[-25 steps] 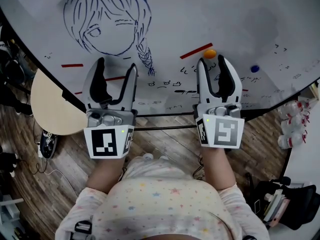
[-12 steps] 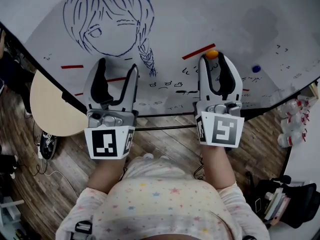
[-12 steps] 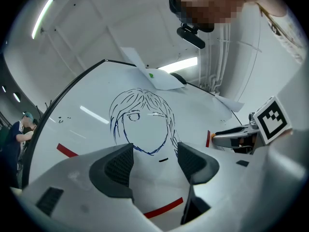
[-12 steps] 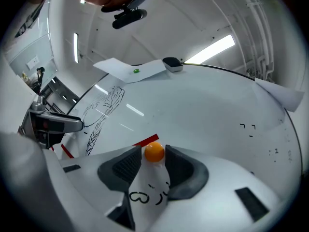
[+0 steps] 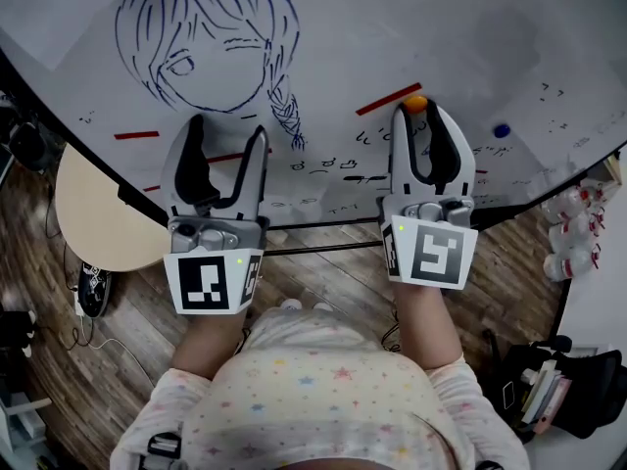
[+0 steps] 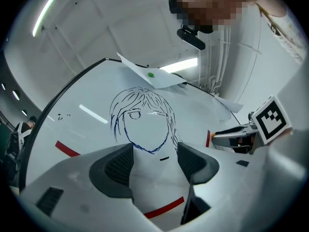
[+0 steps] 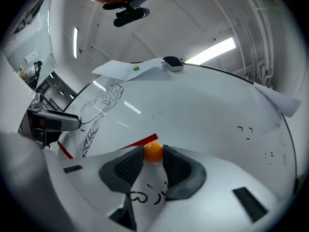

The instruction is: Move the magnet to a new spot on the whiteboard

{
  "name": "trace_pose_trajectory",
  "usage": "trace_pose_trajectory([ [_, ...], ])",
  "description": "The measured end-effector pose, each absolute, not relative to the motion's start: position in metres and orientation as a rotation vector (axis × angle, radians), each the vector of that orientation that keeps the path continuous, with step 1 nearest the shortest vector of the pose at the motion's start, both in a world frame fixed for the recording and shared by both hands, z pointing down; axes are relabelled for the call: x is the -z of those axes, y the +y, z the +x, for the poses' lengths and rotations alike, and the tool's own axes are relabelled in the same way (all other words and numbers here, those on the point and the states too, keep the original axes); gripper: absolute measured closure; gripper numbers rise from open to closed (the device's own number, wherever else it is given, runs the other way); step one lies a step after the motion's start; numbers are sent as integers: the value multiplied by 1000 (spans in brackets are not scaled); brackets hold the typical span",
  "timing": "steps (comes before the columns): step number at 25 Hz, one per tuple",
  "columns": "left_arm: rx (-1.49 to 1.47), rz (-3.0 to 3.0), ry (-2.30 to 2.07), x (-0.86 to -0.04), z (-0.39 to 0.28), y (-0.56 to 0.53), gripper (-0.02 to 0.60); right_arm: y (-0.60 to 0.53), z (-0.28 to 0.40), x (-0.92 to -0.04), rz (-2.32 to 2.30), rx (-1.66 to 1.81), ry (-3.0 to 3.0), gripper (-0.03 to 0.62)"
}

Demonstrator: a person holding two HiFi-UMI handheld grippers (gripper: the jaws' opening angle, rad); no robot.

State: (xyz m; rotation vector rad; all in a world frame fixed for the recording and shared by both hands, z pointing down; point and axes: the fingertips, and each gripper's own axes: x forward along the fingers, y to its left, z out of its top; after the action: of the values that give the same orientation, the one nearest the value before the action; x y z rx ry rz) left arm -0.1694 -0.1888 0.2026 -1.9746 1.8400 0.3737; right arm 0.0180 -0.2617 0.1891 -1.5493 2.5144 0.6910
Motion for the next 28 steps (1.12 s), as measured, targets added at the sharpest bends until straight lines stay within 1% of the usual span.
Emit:
trace_pose_trajectory([
  [7, -386, -1986, 1832, -202, -170, -188, 319, -267, 29, -208, -1547, -565, 2486, 471],
  [13, -392, -1990, 1830, -202, -169, -187, 319, -262, 18, -189, -1531, -644, 2554, 473],
  [28, -378, -1995, 1829, -202, -168, -180, 319, -253, 33, -203, -1495, -552, 2527, 473],
])
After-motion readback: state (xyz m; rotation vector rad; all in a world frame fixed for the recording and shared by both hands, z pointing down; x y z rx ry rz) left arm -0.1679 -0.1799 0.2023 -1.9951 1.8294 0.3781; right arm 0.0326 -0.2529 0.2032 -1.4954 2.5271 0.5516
